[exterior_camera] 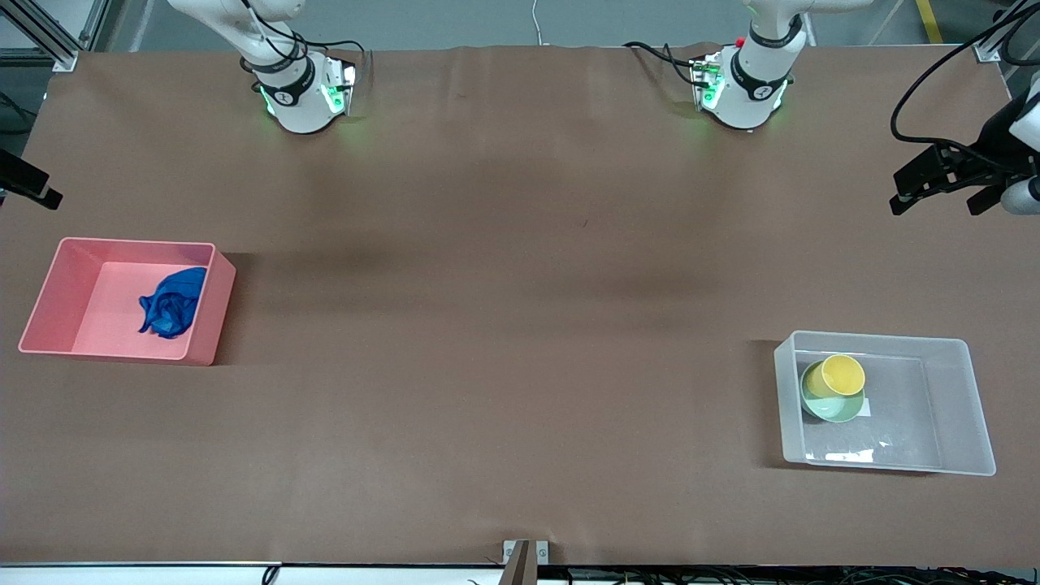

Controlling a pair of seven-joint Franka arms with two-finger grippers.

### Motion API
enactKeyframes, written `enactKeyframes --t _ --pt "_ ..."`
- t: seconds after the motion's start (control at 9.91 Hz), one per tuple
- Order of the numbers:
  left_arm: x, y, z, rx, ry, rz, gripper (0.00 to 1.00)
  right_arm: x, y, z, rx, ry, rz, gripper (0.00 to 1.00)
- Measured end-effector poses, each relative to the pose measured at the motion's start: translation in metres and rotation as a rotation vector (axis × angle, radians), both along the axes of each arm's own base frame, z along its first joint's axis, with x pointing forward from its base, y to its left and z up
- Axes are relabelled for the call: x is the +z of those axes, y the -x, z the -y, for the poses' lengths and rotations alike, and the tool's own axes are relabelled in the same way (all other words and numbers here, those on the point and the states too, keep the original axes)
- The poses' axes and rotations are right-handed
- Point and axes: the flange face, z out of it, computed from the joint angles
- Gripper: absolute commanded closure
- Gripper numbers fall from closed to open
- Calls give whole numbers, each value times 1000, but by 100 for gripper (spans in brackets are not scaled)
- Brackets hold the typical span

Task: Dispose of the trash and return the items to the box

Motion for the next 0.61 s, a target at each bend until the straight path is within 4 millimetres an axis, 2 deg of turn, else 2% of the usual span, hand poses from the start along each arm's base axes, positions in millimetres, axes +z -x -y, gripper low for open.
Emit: enactKeyframes --t 0.61 --pt "-5 6 1 8 -1 -19 0 0 0 0 0 0 0 0"
